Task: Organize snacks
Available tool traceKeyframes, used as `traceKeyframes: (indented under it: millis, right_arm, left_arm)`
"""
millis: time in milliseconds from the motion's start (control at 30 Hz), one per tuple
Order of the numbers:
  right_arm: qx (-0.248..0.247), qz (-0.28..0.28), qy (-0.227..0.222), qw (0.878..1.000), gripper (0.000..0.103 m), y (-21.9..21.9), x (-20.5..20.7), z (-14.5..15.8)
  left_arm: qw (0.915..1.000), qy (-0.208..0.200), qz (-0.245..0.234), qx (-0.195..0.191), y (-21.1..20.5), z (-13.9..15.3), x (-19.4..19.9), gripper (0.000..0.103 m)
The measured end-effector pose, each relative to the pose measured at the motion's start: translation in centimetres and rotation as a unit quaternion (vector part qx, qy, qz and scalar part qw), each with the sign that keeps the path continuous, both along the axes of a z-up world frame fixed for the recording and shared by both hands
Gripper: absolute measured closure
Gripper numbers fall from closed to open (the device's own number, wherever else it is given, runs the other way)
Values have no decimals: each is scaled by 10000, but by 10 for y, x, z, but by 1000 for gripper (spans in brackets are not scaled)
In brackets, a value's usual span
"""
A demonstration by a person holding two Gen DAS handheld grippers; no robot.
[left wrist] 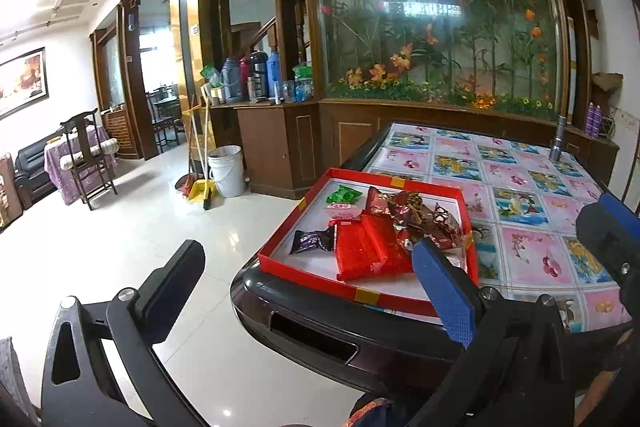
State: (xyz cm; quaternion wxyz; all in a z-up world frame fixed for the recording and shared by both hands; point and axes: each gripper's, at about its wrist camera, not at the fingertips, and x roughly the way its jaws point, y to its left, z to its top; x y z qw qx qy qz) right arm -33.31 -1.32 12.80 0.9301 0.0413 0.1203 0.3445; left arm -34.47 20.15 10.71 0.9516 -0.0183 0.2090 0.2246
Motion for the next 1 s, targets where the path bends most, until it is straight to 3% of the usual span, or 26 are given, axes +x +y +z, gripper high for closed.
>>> traceKeyframes:
  millis: [1000]
  right_arm:
    - [-199,124,-100,9997,12,13,-10,-5]
  left_arm:
    - [9994,-122,-216,-232,2,8,-9,0]
